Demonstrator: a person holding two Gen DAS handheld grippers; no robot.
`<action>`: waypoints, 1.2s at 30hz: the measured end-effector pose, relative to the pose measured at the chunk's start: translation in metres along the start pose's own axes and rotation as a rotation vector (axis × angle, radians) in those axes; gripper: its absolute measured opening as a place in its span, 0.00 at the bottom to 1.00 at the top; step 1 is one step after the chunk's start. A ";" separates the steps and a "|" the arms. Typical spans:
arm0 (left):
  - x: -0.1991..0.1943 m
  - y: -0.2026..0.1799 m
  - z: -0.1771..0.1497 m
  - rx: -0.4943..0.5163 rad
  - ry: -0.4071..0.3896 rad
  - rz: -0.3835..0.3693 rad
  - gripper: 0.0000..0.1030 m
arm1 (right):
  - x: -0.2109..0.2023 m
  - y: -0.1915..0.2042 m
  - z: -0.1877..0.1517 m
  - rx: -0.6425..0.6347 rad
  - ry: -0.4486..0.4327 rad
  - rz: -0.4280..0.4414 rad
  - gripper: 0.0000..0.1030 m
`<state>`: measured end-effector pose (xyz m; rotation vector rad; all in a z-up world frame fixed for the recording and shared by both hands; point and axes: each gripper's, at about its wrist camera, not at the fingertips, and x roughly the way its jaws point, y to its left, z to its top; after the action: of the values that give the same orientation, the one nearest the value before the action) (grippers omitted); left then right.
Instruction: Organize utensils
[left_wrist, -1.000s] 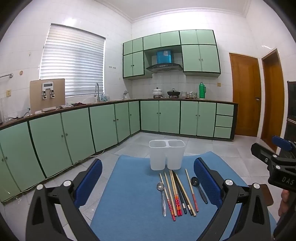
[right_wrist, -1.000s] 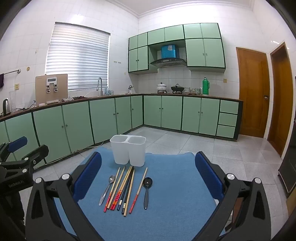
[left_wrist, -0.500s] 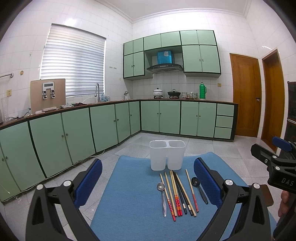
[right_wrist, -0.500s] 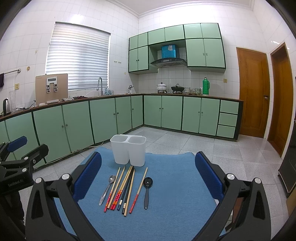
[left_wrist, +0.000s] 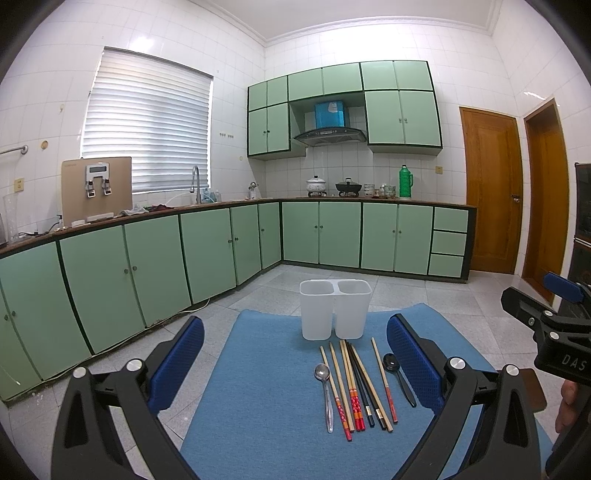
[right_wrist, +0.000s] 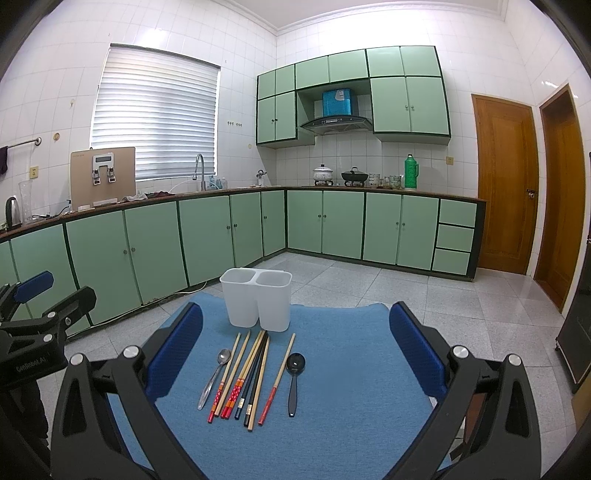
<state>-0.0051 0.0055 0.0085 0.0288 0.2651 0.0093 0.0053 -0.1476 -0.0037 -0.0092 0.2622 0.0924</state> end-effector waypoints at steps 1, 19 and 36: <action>0.000 0.000 0.000 0.000 0.000 0.001 0.94 | 0.000 0.000 0.000 0.000 0.001 0.001 0.95; 0.002 0.005 0.005 -0.004 -0.001 0.002 0.94 | 0.000 0.002 0.000 0.001 0.000 0.000 0.95; 0.009 0.004 0.000 -0.008 0.006 0.008 0.94 | 0.009 0.002 -0.004 0.006 0.014 -0.004 0.95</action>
<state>0.0030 0.0101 0.0060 0.0219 0.2707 0.0187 0.0123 -0.1451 -0.0101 -0.0041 0.2763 0.0879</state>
